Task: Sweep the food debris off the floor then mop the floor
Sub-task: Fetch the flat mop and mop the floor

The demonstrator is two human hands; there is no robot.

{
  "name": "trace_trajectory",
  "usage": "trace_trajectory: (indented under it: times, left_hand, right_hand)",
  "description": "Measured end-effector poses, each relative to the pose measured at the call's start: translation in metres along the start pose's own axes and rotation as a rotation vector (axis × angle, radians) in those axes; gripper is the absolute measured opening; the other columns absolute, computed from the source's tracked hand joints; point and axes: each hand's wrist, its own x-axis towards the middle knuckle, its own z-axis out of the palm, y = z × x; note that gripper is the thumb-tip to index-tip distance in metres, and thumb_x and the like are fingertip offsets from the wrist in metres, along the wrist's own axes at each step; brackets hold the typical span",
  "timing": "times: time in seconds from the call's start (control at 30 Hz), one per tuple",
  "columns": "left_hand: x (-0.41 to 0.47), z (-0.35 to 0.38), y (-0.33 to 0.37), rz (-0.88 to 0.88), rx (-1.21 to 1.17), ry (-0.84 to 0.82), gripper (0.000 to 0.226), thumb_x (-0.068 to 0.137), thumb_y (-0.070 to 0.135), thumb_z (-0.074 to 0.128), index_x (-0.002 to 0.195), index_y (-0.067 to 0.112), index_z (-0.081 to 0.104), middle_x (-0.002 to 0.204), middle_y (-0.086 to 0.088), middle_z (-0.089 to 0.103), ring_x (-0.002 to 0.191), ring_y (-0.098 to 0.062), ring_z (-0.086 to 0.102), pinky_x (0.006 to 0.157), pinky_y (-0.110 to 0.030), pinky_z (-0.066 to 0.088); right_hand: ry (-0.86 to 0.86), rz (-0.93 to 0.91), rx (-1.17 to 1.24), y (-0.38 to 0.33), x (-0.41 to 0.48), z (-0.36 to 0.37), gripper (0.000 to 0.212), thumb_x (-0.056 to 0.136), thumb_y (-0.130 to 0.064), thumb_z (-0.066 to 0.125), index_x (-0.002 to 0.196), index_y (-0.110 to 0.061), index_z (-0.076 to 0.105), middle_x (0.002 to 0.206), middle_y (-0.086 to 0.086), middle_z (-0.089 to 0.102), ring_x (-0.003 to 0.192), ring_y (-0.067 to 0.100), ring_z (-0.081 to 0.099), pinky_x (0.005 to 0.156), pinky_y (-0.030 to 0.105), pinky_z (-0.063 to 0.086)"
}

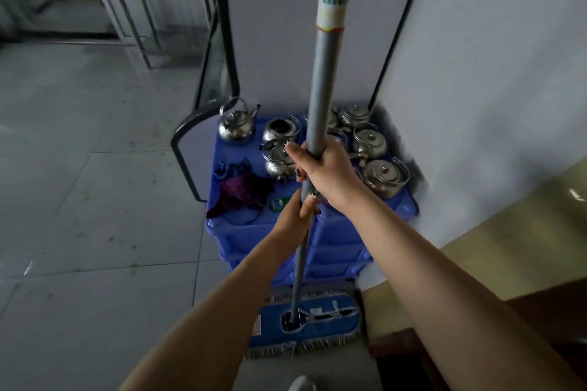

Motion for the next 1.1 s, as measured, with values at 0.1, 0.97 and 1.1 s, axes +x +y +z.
trace_trajectory:
  times: [0.1,0.97,1.1]
  left_hand:
    - [-0.006,-0.025,0.014,0.053,-0.028,0.042,0.02,0.101,0.023,0.03,0.102,0.011,0.045,0.077,0.007,0.046,0.069,-0.002,0.044,0.069,-0.019,0.038]
    - [-0.104,-0.335,0.031,0.134,-0.075,0.44,0.031,0.102,0.031,0.022,0.089,0.012,0.044,0.071,0.003,0.043,0.061,-0.007,0.043,0.059,-0.009,0.041]
    - [-0.116,-0.38,0.027,0.123,-0.08,0.524,0.036,0.102,0.031,0.02,0.077,0.019,0.043,0.069,0.002,0.042,0.062,-0.009,0.042,0.061,-0.015,0.04]
  right_hand:
    - [-0.016,-0.045,-0.002,-0.022,0.01,0.027,0.038,0.086,-0.027,0.066,0.054,-0.019,0.047,0.037,-0.012,0.049,0.036,-0.003,0.046,0.045,0.012,0.042]
    - [-0.208,-0.193,-0.041,-0.141,0.02,0.347,0.04,0.083,-0.041,0.065,0.06,-0.013,0.049,0.048,-0.004,0.053,0.039,0.005,0.055,0.049,0.021,0.051]
    - [-0.231,-0.208,-0.04,-0.149,0.021,0.396,0.04,0.082,-0.04,0.067,0.059,-0.012,0.049,0.047,-0.004,0.054,0.036,0.002,0.055,0.046,0.019,0.049]
